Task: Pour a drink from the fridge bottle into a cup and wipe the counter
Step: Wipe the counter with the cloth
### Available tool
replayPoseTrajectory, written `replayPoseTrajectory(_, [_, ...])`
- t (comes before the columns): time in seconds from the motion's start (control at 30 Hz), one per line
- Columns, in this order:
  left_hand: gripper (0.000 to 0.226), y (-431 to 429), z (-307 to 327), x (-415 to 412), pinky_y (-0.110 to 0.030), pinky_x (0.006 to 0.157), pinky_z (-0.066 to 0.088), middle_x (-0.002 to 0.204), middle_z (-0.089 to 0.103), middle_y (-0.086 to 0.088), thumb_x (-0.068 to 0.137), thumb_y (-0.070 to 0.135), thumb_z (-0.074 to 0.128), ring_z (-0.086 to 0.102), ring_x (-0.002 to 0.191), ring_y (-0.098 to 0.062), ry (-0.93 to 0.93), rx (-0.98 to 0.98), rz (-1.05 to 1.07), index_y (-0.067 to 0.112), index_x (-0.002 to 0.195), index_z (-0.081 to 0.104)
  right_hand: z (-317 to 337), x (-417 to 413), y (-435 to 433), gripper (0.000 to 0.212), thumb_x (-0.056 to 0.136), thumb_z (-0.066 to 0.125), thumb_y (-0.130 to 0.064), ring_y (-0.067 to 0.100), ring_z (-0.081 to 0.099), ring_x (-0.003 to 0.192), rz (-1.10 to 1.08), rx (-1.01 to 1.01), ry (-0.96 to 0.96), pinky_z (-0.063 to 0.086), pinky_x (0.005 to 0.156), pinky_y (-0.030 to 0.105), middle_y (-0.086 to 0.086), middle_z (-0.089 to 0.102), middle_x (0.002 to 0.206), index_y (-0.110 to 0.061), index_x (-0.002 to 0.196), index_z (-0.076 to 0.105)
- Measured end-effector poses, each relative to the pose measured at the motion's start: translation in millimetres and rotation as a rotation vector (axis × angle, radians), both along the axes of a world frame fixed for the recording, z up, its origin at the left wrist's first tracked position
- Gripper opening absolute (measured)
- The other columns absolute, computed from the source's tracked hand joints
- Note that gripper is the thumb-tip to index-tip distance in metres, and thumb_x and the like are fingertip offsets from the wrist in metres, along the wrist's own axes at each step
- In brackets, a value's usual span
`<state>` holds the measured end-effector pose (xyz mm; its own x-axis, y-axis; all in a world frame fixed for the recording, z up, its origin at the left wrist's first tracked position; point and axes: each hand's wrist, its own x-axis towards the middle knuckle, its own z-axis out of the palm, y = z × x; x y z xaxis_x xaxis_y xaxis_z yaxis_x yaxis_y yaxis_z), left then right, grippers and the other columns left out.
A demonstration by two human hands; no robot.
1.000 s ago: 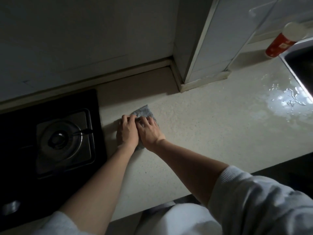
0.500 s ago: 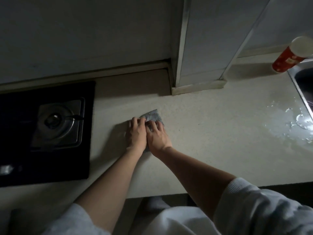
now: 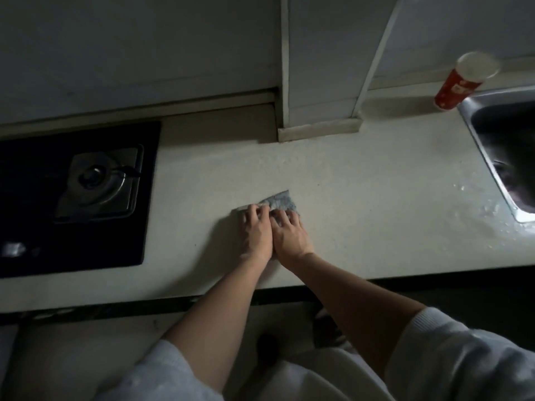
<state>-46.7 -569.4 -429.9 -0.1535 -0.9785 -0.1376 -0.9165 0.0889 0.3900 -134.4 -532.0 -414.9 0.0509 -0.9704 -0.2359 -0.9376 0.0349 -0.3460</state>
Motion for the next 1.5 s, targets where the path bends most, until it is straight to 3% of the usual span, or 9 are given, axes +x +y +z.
replayPoseTrajectory(0.13, [0.037, 23, -1, 16, -0.044, 0.102, 0.038, 0.139, 0.040, -0.015, 0.097, 0.010, 0.045, 0.051, 0.119, -0.036, 0.062, 0.050, -0.044, 0.015, 0.134, 0.050, 3, 19, 24, 0.069, 0.091, 0.058, -0.027, 0.037, 0.017, 0.145, -0.015, 0.036, 0.020, 0.019, 0.120, 0.045, 0.009, 0.026, 0.156, -0.016, 0.152, 0.027])
replayPoseTrajectory(0.3, [0.037, 40, -1, 52, -0.041, 0.104, 0.039, 0.142, 0.035, -0.019, 0.097, 0.005, 0.046, 0.048, 0.122, -0.036, 0.124, 0.067, -0.060, 0.009, 0.133, 0.050, -16, 48, 26, 0.064, 0.091, 0.050, -0.026, 0.036, 0.013, 0.148, 0.152, 0.103, 0.051, 0.015, 0.120, 0.049, 0.007, 0.028, 0.158, -0.016, 0.151, 0.030])
replayPoseTrajectory(0.53, [0.045, 35, 0, 55, -0.036, 0.107, 0.036, 0.151, 0.028, -0.015, 0.099, 0.007, 0.044, 0.045, 0.127, -0.034, 0.092, 0.115, -0.026, 0.014, 0.143, 0.044, -10, 46, 32, 0.064, 0.098, 0.046, -0.024, 0.037, -0.001, 0.150, 0.119, 0.052, -0.028, 0.011, 0.122, 0.046, 0.008, 0.015, 0.162, -0.019, 0.155, 0.018])
replayPoseTrajectory(0.77, [0.039, 27, -6, 1, -0.035, 0.107, 0.037, 0.139, 0.038, -0.012, 0.098, 0.010, 0.049, 0.046, 0.125, -0.031, 0.118, 0.087, -0.088, 0.018, 0.136, 0.054, -13, -6, 34, 0.059, 0.102, 0.041, -0.028, 0.037, -0.004, 0.150, 0.029, 0.029, -0.065, 0.007, 0.123, 0.043, 0.008, 0.009, 0.164, -0.021, 0.156, 0.019])
replayPoseTrajectory(0.9, [0.037, 30, -8, -61, -0.015, 0.099, 0.026, 0.144, 0.036, -0.007, 0.099, 0.014, 0.047, 0.042, 0.129, -0.026, 0.176, 0.107, -0.090, 0.021, 0.135, 0.054, -19, -62, 39, 0.060, 0.100, 0.042, -0.031, 0.036, -0.002, 0.150, -0.017, 0.022, -0.017, 0.008, 0.123, 0.044, 0.008, 0.012, 0.163, -0.021, 0.155, 0.020])
replayPoseTrajectory(0.97, [0.034, 30, -10, -91, -0.012, 0.095, 0.023, 0.145, 0.036, -0.005, 0.101, 0.019, 0.046, 0.041, 0.130, -0.024, 0.179, 0.107, -0.113, 0.025, 0.133, 0.055, -23, -90, 42, 0.060, 0.100, 0.042, -0.033, 0.036, 0.000, 0.150, -0.044, 0.026, 0.021, 0.010, 0.123, 0.044, 0.008, 0.013, 0.163, -0.022, 0.155, 0.021])
replayPoseTrajectory(1.07, [0.036, 31, -10, -122, -0.032, 0.111, 0.031, 0.145, 0.032, -0.008, 0.099, 0.019, 0.046, 0.038, 0.132, -0.029, 0.166, 0.119, -0.139, 0.023, 0.135, 0.053, -26, -120, 43, 0.061, 0.098, 0.043, -0.034, 0.035, 0.005, 0.151, -0.047, 0.035, 0.037, 0.014, 0.122, 0.045, 0.007, 0.015, 0.163, -0.023, 0.154, 0.021])
replayPoseTrajectory(1.13, [0.039, 33, -11, -127, -0.044, 0.109, 0.038, 0.145, 0.031, -0.011, 0.097, 0.016, 0.050, 0.038, 0.132, -0.032, 0.140, 0.118, -0.144, 0.022, 0.135, 0.051, -25, -126, 44, 0.062, 0.097, 0.045, -0.034, 0.033, 0.006, 0.151, -0.017, 0.033, 0.059, 0.017, 0.121, 0.045, 0.006, 0.017, 0.162, -0.025, 0.154, 0.021])
replayPoseTrajectory(1.5, [0.040, 21, -4, -24, -0.044, 0.104, 0.042, 0.140, 0.035, -0.009, 0.094, 0.010, 0.049, 0.042, 0.127, -0.029, 0.133, 0.099, -0.172, 0.021, 0.132, 0.053, 5, -25, 38, 0.061, 0.094, 0.055, -0.036, 0.040, 0.020, 0.144, -0.010, 0.062, 0.099, 0.025, 0.117, 0.047, -0.001, 0.026, 0.158, -0.030, 0.151, 0.032])
